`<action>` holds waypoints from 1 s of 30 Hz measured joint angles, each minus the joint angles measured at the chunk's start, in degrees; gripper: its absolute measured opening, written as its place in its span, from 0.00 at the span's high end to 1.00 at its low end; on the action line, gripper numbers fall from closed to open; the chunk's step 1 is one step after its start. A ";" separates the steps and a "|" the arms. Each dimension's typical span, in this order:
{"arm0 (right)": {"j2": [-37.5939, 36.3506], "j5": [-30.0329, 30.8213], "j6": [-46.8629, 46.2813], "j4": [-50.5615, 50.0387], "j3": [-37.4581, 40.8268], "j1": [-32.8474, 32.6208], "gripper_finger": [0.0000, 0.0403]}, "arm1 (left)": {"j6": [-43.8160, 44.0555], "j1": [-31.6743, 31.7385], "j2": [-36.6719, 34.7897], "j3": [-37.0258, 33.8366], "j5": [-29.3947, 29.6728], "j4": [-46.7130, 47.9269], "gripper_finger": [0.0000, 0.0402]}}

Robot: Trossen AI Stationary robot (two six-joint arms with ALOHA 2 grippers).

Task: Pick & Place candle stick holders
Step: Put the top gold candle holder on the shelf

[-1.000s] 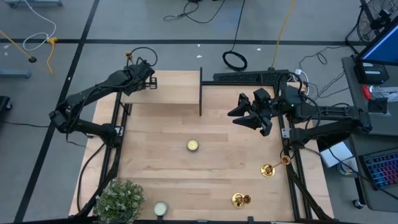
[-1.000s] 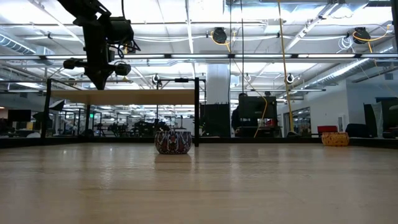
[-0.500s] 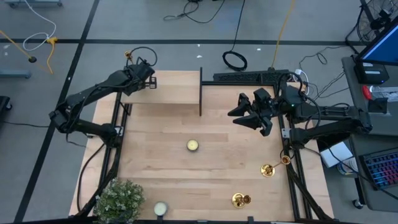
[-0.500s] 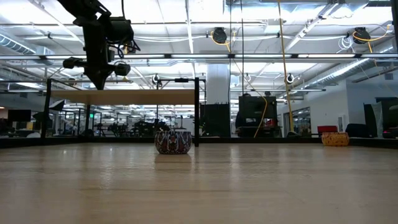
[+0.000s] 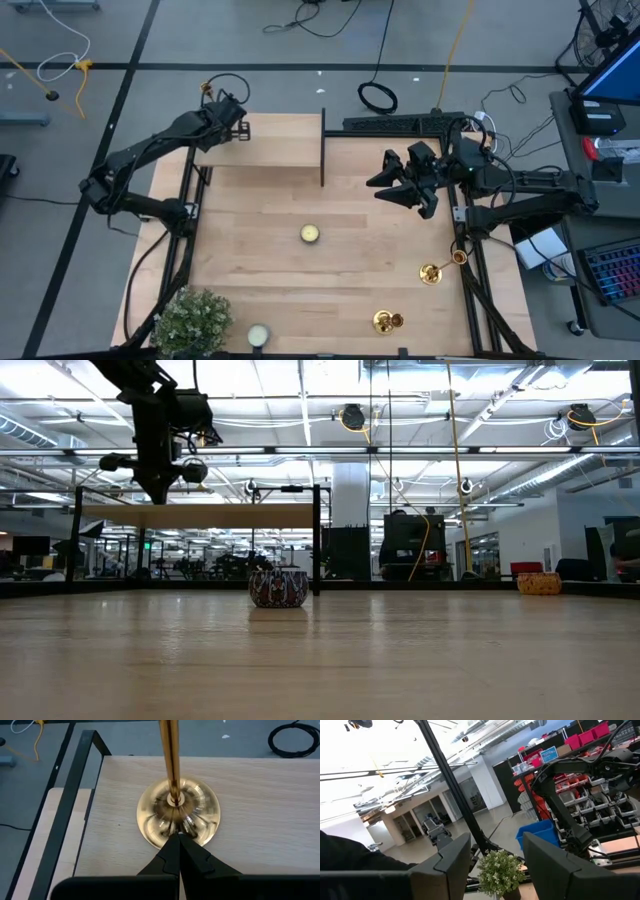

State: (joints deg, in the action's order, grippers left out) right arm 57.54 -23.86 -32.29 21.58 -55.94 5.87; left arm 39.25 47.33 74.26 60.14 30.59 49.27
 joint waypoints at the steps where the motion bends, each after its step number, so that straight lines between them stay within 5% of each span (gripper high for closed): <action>1: 0.01 0.00 0.00 0.00 0.00 0.00 0.56 | -0.04 -0.01 0.13 0.00 -0.05 -0.04 1.00; 30: 0.00 -0.20 0.00 -0.02 0.00 0.00 0.56 | -0.60 0.13 2.51 0.04 0.04 -1.65 1.00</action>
State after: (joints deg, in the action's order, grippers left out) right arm 57.54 -24.05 -32.29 21.56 -55.94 5.87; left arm 38.66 47.46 76.77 60.18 30.63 47.62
